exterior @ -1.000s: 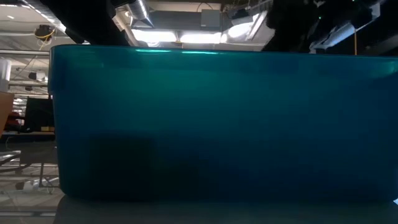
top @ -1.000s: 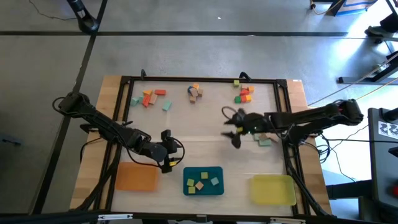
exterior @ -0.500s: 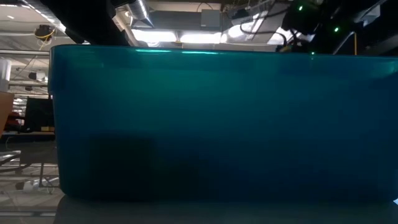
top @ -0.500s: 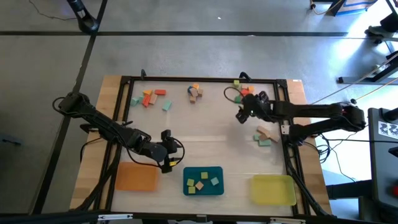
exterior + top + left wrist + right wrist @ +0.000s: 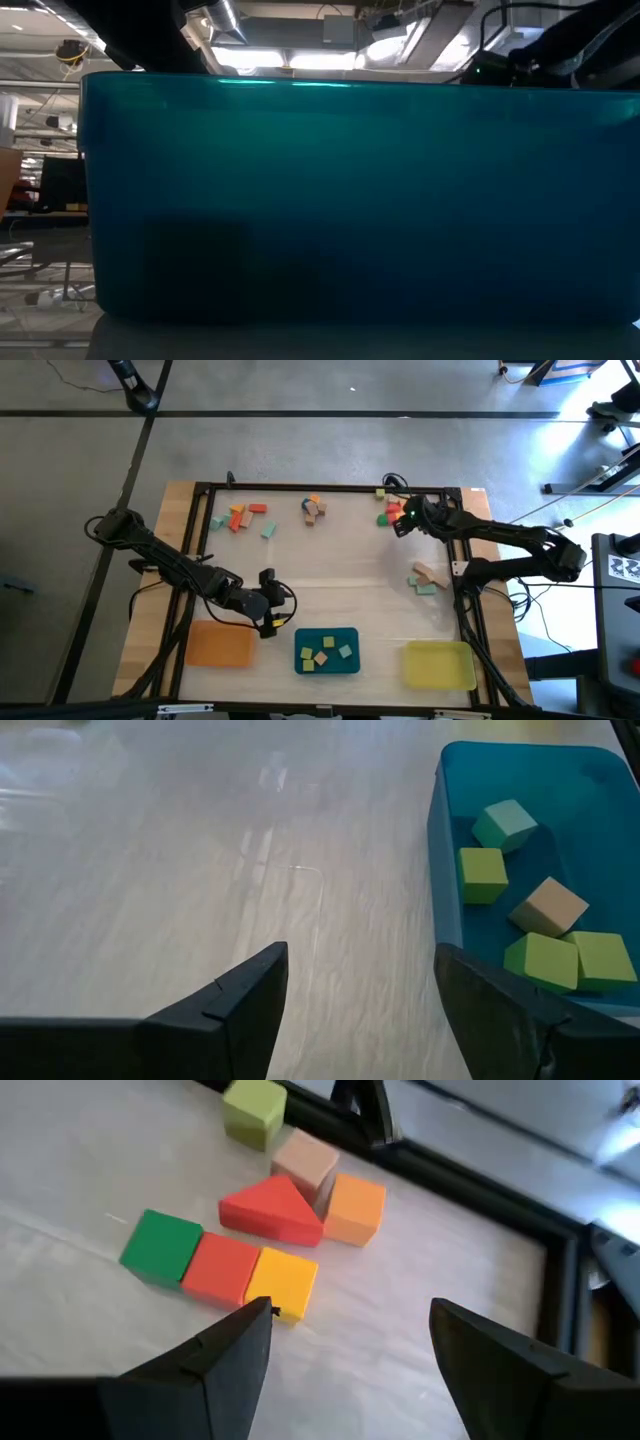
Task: Sort blocks by size
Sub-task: Put the yellow cube block into the blue bin
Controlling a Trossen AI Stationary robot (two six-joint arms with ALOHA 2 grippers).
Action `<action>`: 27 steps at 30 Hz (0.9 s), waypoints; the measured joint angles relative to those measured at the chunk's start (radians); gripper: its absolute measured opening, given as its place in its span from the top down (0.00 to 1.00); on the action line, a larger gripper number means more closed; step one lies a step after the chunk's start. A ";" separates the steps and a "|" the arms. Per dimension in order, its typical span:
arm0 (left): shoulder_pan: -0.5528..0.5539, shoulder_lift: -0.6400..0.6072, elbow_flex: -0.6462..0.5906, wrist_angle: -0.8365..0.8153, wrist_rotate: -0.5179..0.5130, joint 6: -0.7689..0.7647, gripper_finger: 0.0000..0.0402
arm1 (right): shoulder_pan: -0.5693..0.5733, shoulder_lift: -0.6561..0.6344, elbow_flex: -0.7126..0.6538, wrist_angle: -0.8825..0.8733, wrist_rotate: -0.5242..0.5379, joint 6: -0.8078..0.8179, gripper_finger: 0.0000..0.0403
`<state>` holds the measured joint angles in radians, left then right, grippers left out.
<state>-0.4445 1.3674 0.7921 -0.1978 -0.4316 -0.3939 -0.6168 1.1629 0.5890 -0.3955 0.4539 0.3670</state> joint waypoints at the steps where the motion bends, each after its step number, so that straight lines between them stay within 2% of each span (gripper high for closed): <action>1: 0.000 0.000 0.000 0.000 0.000 0.000 0.41 | -0.015 0.000 -0.008 0.016 -0.021 0.000 0.33; 7: 0.000 0.000 0.000 0.000 0.000 0.000 0.41 | -0.073 0.000 -0.061 0.129 -0.072 0.027 0.33; 17: 0.000 0.000 0.000 0.000 -0.002 0.006 0.41 | -0.092 0.000 -0.133 0.282 -0.069 0.048 0.33; 21: 0.000 0.000 0.000 0.000 -0.006 0.007 0.41 | -0.092 0.001 -0.145 0.298 -0.034 0.048 0.33; 27: 0.000 0.000 0.000 0.001 -0.013 0.008 0.41 | -0.092 0.081 -0.145 0.361 -0.028 0.048 0.33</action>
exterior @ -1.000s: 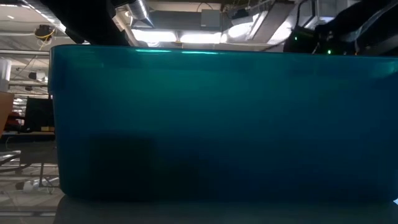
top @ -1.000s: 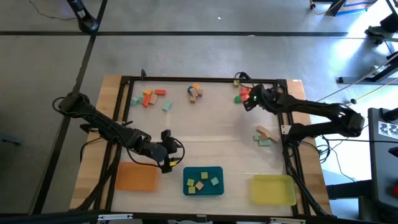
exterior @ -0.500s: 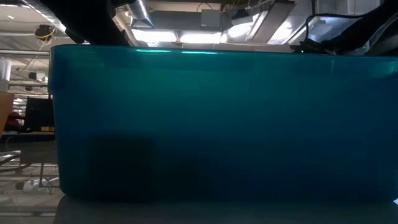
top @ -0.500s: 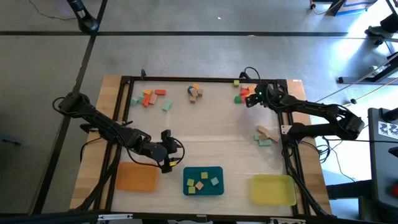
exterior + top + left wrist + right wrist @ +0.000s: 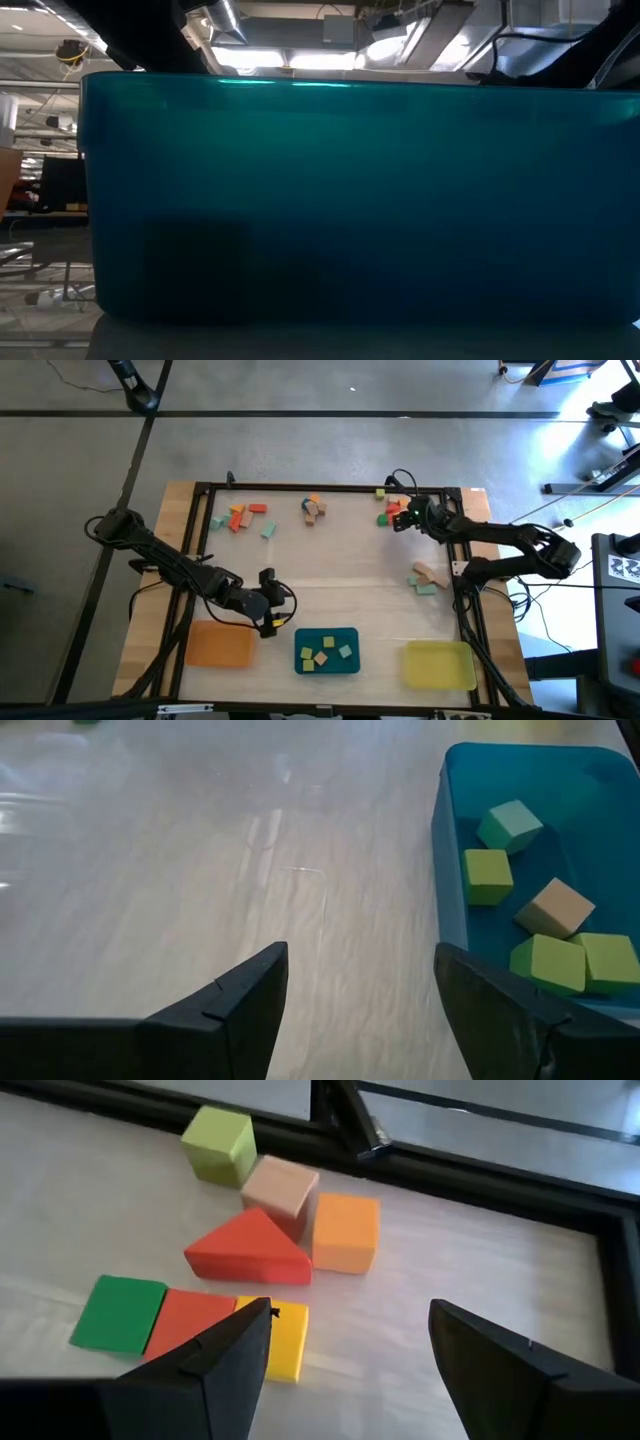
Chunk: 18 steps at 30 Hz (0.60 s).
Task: Sort blocks by size
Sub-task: Put the yellow cube block into the blue bin
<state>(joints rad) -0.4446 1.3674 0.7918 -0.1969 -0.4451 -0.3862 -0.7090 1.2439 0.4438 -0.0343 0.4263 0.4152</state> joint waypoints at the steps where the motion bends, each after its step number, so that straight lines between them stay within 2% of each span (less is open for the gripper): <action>1: 0.000 0.000 0.000 0.000 -0.001 0.000 0.41 | 0.000 0.022 0.000 0.010 0.000 -0.001 0.33; 7: 0.000 0.000 0.000 0.004 -0.002 0.000 0.41 | 0.000 0.101 0.000 0.068 0.026 -0.003 0.33; 13: 0.000 0.000 0.000 0.004 -0.002 0.000 0.41 | 0.003 0.109 0.005 0.042 0.015 -0.009 0.33; 18: 0.000 0.000 0.000 0.004 -0.002 -0.004 0.41 | 0.002 0.066 0.005 -0.055 -0.063 -0.015 0.33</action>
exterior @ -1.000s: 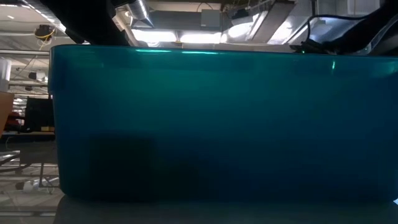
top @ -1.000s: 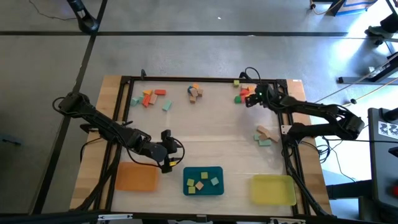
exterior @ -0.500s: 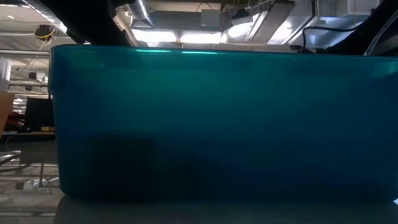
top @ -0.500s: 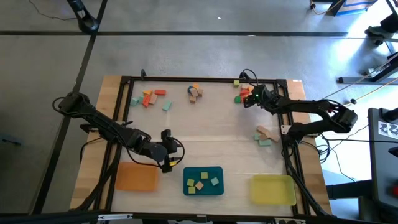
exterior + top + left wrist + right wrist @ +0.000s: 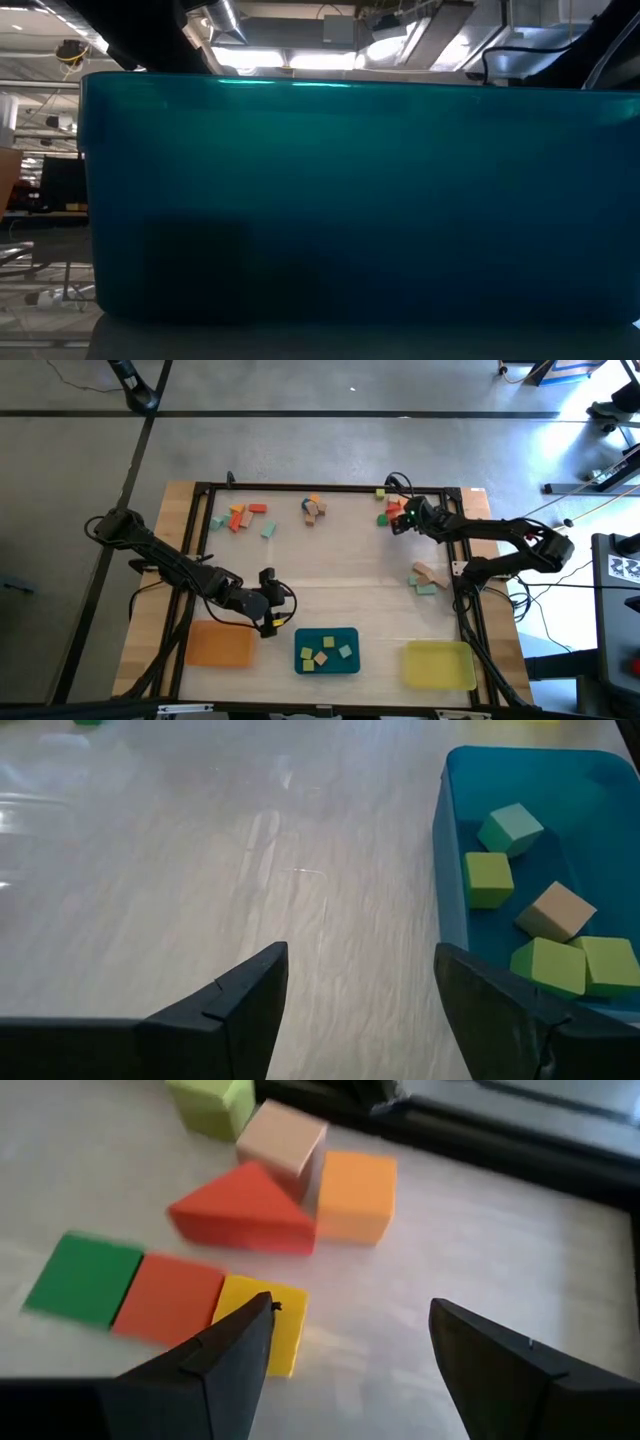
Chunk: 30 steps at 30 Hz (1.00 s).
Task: Sort blocks by size
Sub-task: Put the yellow cube block into the blue bin
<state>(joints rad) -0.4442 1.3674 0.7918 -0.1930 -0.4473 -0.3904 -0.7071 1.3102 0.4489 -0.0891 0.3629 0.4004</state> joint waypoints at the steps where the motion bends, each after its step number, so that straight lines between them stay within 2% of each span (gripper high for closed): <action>1: 0.000 0.000 0.000 0.000 0.000 0.000 0.41 | 0.000 -0.013 0.000 -0.024 -0.017 0.002 0.33; 6: 0.000 0.000 0.000 0.001 0.000 -0.003 0.41 | 0.008 -0.078 -0.001 -0.135 -0.130 0.013 0.33; 12: 0.000 0.000 0.000 0.002 0.000 -0.003 0.41 | 0.144 -0.132 -0.005 -0.170 -0.150 -0.008 0.33; 16: 0.000 0.000 0.000 0.002 0.000 -0.003 0.41 | 0.226 -0.163 -0.008 -0.177 -0.102 0.011 0.33; 24: 0.000 0.000 0.000 0.002 0.000 -0.003 0.41 | 0.350 -0.176 -0.008 -0.160 -0.120 0.107 0.33; 30: 0.000 0.000 0.000 0.002 0.000 0.005 0.41 | 0.400 -0.171 -0.006 -0.155 0.036 0.116 0.33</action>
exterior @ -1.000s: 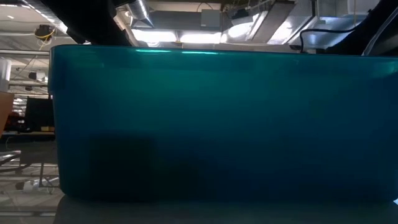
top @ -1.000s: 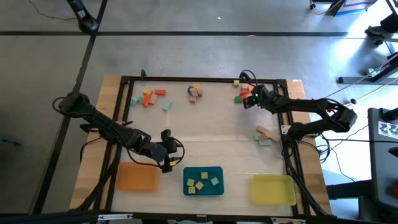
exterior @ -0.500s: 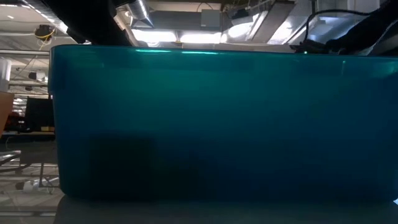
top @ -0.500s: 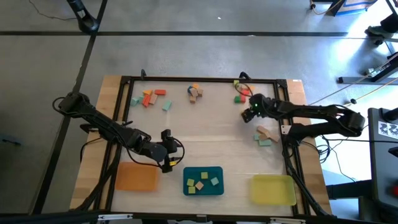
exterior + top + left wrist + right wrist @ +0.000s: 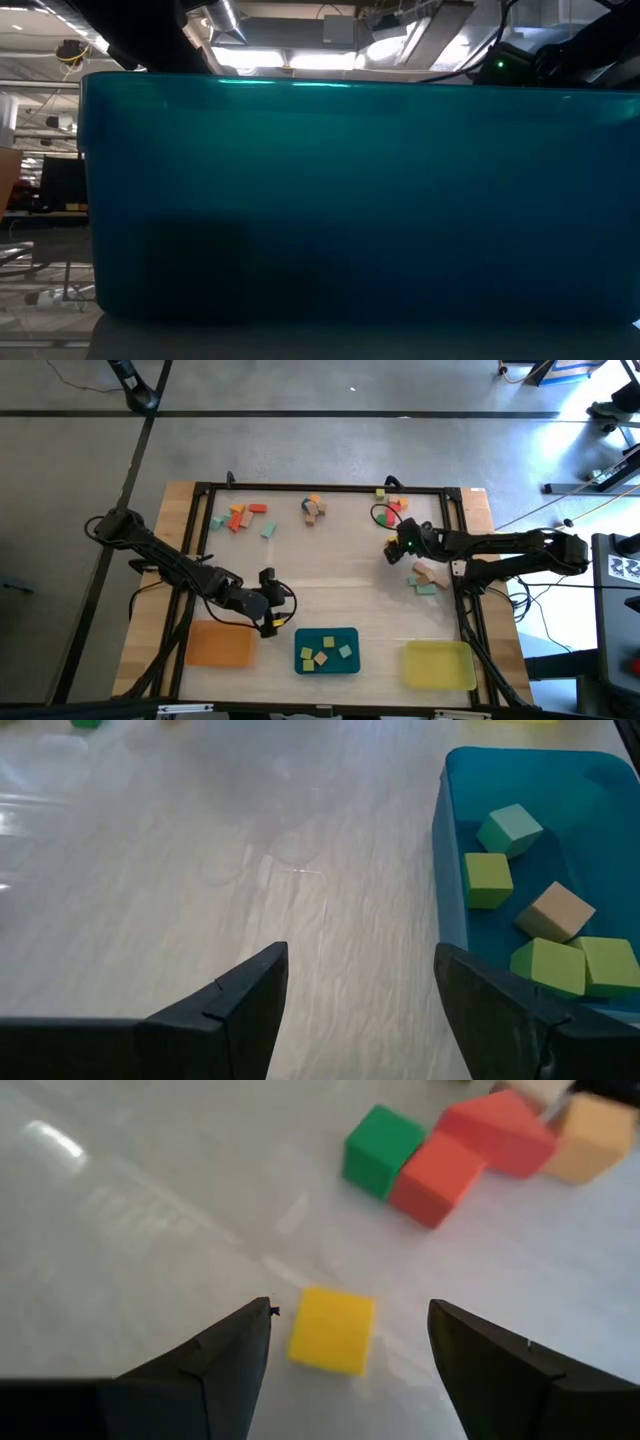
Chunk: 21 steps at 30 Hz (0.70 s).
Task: Sort blocks by size
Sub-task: Put the yellow cube block into the blue bin
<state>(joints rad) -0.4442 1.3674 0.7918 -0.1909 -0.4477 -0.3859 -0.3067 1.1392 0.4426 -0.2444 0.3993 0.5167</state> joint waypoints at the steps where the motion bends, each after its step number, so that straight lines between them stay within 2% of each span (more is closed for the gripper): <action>1: 0.000 0.000 0.000 0.000 0.000 0.000 0.41 | -0.001 0.005 0.000 0.000 0.003 0.001 0.33; 9: 0.000 0.000 0.000 0.001 -0.002 0.000 0.41 | -0.001 0.117 0.001 0.014 0.001 0.002 0.33; 15: 0.000 0.000 0.000 0.005 -0.002 0.000 0.41 | -0.001 0.194 0.001 0.110 0.010 -0.047 0.34; 18: 0.000 0.000 0.000 0.005 -0.002 0.000 0.41 | -0.001 0.218 0.001 0.132 -0.010 -0.058 0.41; 21: 0.000 0.000 0.000 0.005 -0.003 0.001 0.41 | -0.001 0.234 0.002 0.132 -0.015 -0.060 0.51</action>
<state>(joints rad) -0.4442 1.3674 0.7918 -0.1858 -0.4503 -0.3845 -0.3077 1.3733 0.4449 -0.1127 0.3838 0.4564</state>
